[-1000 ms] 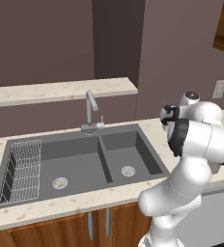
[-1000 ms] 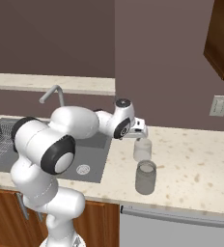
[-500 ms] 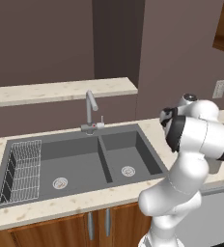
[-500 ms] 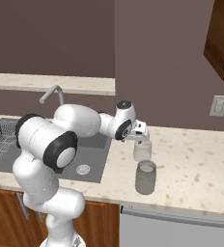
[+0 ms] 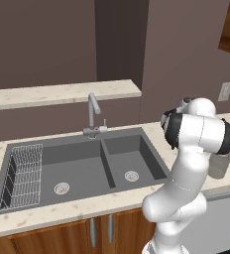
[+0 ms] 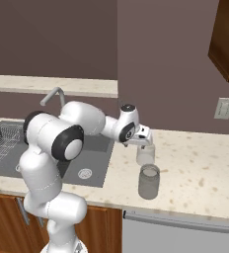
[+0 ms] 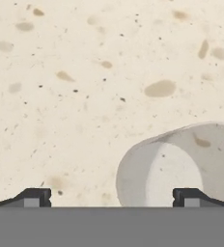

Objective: Place the jar in the left basin and the glass cup in the right basin of the sink.

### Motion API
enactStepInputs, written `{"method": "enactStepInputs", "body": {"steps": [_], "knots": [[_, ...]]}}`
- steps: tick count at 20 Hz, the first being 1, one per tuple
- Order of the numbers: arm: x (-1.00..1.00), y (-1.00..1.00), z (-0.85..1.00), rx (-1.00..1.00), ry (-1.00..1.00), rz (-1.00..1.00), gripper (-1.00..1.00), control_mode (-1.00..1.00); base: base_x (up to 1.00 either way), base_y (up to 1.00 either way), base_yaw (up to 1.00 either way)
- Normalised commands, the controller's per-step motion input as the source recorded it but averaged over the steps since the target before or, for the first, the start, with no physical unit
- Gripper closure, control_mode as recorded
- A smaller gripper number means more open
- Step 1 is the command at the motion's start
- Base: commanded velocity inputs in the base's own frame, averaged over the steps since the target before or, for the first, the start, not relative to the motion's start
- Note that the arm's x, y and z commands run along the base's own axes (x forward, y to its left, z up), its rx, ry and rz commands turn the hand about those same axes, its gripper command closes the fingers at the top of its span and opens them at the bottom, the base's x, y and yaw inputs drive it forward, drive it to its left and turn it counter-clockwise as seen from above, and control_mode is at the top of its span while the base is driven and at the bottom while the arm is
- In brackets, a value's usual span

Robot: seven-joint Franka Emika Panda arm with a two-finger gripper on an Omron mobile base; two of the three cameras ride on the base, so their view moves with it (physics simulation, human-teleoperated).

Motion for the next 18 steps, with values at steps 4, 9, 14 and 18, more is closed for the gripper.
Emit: {"method": "enactStepInputs", "body": {"steps": [4, 9, 14, 18], "knots": [[0.11, -0.13, -0.13, 0.00, 0.04, 0.00, -1.00, -1.00, 0.00, 0.00, 0.00], [0.09, -0.15, -0.10, 0.00, 0.06, 0.00, -1.00, -1.00, 0.00, 0.00, 0.00], [0.09, -0.06, -0.16, 0.02, 0.10, 0.00, -1.00, -1.00, 0.00, 0.00, 0.00], [0.06, -0.02, -0.17, 0.08, 0.07, 0.00, -1.00, -1.00, 0.00, 0.00, 0.00]]}}
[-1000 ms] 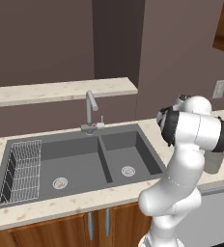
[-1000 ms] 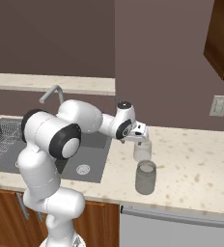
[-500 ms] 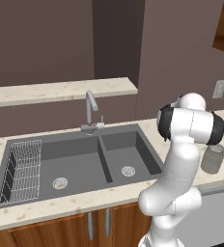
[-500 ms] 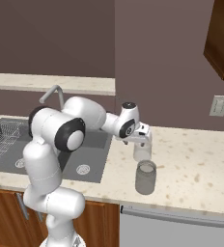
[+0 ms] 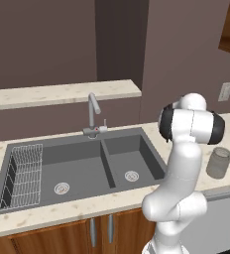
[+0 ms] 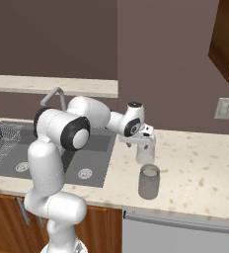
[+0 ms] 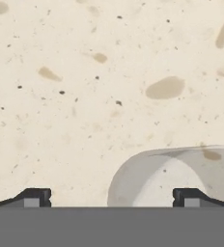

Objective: Place the jar in the left basin and the glass cup in the right basin of the sink.

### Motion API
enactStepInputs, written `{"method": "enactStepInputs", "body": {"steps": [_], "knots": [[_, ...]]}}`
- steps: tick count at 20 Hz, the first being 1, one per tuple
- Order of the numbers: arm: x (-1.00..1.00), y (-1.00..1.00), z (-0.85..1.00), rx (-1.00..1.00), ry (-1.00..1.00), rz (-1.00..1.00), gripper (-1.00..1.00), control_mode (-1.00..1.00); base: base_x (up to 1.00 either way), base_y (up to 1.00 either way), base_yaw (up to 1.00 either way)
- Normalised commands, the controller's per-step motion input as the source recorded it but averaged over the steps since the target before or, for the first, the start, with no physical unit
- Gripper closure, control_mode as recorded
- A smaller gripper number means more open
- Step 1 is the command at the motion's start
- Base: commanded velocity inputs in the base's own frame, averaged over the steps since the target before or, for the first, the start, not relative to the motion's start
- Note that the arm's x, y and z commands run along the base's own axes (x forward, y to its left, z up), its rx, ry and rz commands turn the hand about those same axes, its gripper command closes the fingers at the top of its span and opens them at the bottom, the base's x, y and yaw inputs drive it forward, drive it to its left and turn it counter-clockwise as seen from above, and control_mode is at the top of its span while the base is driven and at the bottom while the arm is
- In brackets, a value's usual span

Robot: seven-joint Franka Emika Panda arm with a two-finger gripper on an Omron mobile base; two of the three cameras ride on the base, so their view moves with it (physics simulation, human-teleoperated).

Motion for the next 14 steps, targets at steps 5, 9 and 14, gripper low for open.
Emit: {"method": "enactStepInputs", "body": {"steps": [5, 9, 14], "knots": [[0.02, -0.04, -0.20, 0.06, 0.09, 0.00, -1.00, -1.00, 0.00, 0.00, 0.00], [-0.16, -0.08, -0.24, 0.00, 0.12, 0.00, 1.00, -1.00, 0.00, 0.00, 0.00], [-0.27, -0.04, -0.27, 0.00, 0.08, -0.01, 1.00, -1.00, 0.00, 0.00, 0.00]]}}
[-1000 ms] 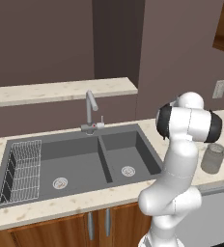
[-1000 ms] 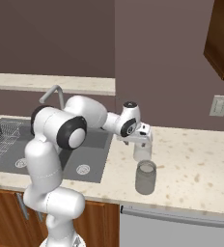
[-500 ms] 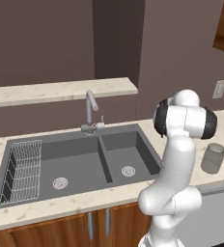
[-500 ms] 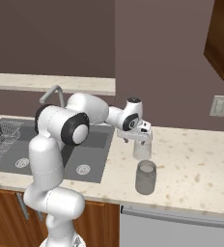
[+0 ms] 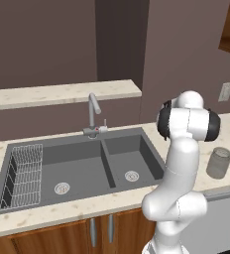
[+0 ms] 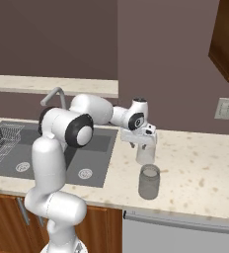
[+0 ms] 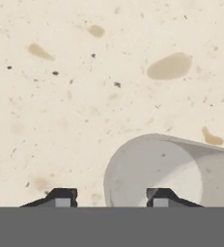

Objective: Place the jar in the left basin and the glass cup in the right basin of the sink.

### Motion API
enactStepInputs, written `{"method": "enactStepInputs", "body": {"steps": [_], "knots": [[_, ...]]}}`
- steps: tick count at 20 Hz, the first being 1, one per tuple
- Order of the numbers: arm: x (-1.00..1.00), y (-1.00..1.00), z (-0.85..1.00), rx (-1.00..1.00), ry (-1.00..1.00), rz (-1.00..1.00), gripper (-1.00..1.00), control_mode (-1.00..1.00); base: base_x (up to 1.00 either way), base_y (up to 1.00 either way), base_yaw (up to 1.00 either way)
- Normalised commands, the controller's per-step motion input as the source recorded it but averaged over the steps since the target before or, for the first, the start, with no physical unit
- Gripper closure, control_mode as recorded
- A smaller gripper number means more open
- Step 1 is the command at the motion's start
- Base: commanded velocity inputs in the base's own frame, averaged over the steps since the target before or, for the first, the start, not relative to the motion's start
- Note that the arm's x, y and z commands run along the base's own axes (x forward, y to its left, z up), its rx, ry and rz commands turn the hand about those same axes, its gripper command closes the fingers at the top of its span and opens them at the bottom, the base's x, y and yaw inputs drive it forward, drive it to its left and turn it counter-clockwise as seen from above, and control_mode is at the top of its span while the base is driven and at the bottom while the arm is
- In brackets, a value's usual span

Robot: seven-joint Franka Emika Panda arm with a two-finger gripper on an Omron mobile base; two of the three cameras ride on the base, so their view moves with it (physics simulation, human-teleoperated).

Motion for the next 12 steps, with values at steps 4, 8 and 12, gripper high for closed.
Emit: {"method": "enactStepInputs", "body": {"steps": [4, 8, 12], "knots": [[-0.20, 0.00, -0.24, 0.00, 0.05, -0.03, 1.00, -1.00, 0.00, 0.00, 0.00], [-0.15, 0.00, -0.18, 0.00, 0.06, 0.00, 1.00, -1.00, 0.00, 0.00, 0.00], [-0.14, 0.00, -0.01, 0.00, 0.09, 0.00, 1.00, -1.00, 0.00, 0.00, 0.00]]}}
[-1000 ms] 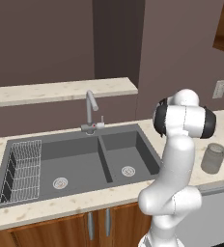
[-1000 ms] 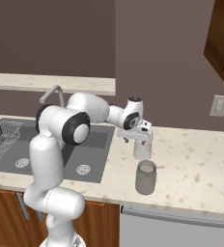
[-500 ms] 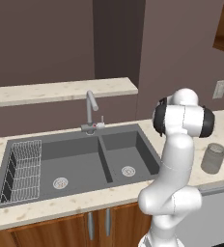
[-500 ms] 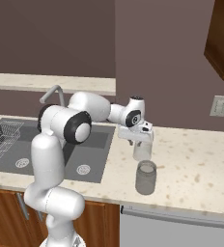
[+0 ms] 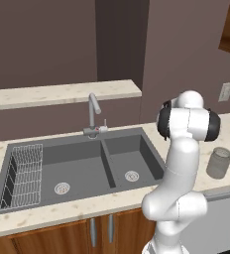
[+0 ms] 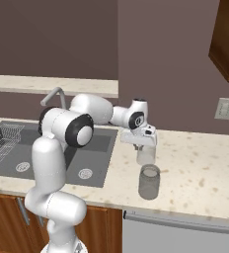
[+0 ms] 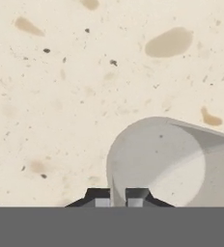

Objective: Place the jar in the left basin and the glass cup in the right basin of the sink.

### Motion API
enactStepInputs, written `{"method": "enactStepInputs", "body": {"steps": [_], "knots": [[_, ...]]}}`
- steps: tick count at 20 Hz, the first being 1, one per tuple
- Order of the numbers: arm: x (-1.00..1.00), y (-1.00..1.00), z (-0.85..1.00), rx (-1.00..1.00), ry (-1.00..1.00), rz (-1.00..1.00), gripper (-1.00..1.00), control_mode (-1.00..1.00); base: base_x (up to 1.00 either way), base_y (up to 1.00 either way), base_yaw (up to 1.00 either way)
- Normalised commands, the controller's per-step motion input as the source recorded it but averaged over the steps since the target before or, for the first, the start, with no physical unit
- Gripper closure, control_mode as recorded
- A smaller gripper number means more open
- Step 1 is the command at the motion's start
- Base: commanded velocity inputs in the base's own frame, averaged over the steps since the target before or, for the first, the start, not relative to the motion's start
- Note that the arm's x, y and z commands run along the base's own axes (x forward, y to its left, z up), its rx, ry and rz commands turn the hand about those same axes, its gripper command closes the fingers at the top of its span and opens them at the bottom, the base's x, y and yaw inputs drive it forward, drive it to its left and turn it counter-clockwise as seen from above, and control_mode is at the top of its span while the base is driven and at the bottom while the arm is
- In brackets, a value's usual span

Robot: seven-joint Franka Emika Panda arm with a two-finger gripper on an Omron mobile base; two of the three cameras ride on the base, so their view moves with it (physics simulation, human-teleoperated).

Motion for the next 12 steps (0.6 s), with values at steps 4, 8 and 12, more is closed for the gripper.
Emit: {"method": "enactStepInputs", "body": {"steps": [4, 8, 12], "knots": [[-0.18, 0.00, 0.17, 0.00, 0.10, 0.00, 1.00, -1.00, 0.00, 0.00, 0.00], [-0.25, 0.00, 0.25, 0.00, 0.10, 0.00, 1.00, -1.00, 0.00, 0.00, 0.00], [-0.25, 0.00, 0.30, 0.00, 0.08, 0.00, 1.00, -1.00, 0.00, 0.00, 0.00]]}}
